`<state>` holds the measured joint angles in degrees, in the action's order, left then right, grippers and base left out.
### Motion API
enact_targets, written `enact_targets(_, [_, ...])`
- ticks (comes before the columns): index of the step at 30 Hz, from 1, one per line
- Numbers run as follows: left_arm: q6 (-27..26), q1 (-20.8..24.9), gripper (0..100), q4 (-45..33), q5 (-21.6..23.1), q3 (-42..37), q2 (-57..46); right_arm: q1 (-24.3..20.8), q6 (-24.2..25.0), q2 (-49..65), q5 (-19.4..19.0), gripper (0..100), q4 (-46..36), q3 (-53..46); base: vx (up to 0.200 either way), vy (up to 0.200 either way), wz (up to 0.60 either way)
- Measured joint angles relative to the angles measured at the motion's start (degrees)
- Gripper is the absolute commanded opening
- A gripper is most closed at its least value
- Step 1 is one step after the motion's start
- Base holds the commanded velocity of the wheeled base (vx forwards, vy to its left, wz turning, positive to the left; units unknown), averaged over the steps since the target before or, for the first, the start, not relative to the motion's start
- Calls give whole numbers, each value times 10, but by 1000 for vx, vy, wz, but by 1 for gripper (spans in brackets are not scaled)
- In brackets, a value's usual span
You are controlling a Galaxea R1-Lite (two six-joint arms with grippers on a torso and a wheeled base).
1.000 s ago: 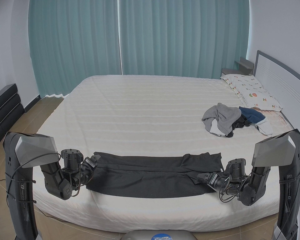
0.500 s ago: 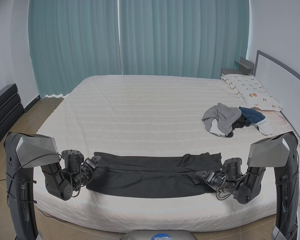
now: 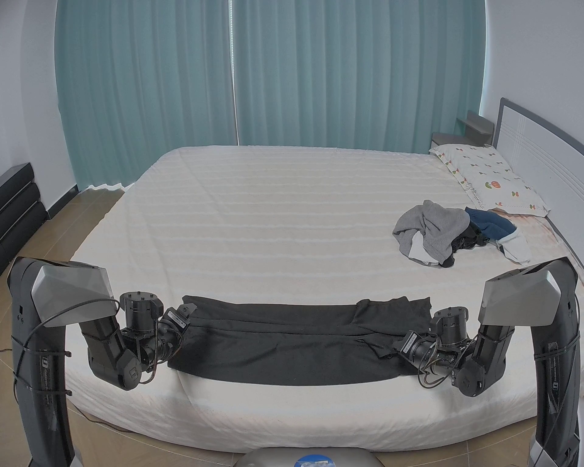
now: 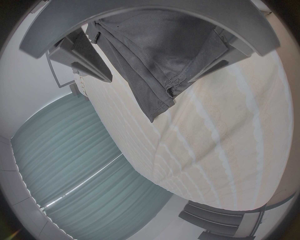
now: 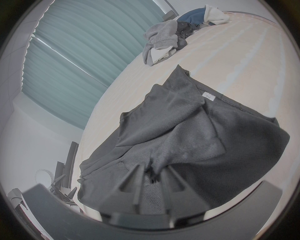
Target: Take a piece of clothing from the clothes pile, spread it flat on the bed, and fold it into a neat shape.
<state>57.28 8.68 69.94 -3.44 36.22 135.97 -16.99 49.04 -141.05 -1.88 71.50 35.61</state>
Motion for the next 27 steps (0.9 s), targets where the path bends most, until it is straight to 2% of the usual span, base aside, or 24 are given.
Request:
enact_targets(10, [-3, 0, 100, 0, -1, 0, 2, -1, 26, 10, 5, 0, 10, -34, 0, 0, 0])
enact_targets(17, [-12, 0, 100, 0, -2, 0, 5, -1, 28, 20, 1, 0, 60, -71, 0, 0, 0])
enact_targets(23, [-13, 0, 100, 1, -2, 0, 6, -2, 25, 20, 1, 0, 61, -86, 0, 0, 0])
enact_targets(24, [-13, 0, 100, 1, -2, 0, 6, -2, 25, 20, 1, 100, 60, -87, 0, 0, 0])
enact_targets(27, [-13, 0, 100, 1, -2, 0, 7, -3, 23, 20, 0, 100, 59, -92, 0, 0, 0])
